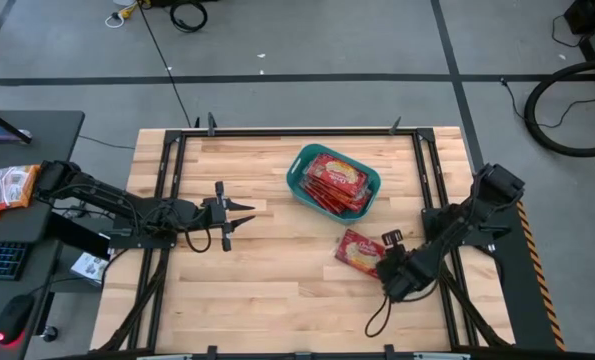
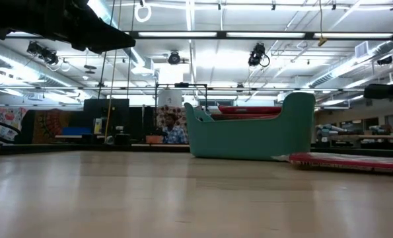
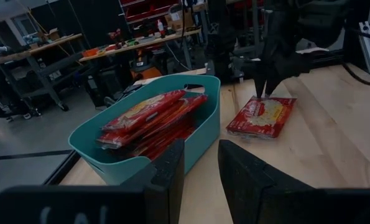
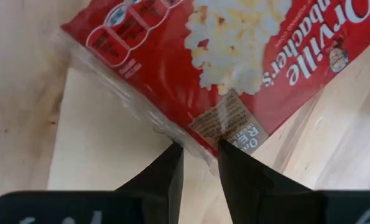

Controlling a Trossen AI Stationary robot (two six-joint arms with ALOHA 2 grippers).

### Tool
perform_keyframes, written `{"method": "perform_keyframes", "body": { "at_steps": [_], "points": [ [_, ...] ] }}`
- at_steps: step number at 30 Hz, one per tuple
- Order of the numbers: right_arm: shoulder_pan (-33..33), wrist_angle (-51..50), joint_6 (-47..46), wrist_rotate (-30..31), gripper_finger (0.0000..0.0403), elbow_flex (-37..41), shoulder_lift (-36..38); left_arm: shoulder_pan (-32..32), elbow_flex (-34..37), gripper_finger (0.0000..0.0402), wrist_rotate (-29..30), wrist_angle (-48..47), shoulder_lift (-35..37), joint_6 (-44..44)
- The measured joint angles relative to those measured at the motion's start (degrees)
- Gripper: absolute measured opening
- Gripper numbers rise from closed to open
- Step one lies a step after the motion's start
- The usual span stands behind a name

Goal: Sort popcorn bags into baskets
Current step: Put the red popcorn bag into the green bin

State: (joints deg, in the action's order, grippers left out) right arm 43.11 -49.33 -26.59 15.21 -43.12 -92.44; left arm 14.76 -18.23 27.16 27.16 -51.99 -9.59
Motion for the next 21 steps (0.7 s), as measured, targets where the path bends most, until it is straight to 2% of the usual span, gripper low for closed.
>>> {"method": "perform_keyframes", "body": {
  "at_steps": [4,9,12,15,21],
  "points": [
    [1.56,0.22,-0.31,0.67,0.0081,-0.04,-1.46,0.00,0.00,0.0102,0.00,0.13,0.00,-0.02],
    [2.62,1.13,-1.59,0.42,0.0011,0.18,-0.50,0.00,0.01,0.0102,0.00,0.13,0.00,0.00],
    [2.60,0.64,-4.31,1.44,0.0013,-0.61,0.68,-0.02,0.00,0.0102,0.00,0.07,0.00,0.00],
    [2.00,-2.07,-4.33,3.25,0.0008,-4.58,2.53,0.00,0.00,0.0102,0.00,0.02,0.00,0.00],
    [-1.73,-7.05,-0.48,7.12,0.0005,-18.04,3.71,0.00,0.00,0.0102,0.00,0.03,0.00,0.03]
  ]
}}
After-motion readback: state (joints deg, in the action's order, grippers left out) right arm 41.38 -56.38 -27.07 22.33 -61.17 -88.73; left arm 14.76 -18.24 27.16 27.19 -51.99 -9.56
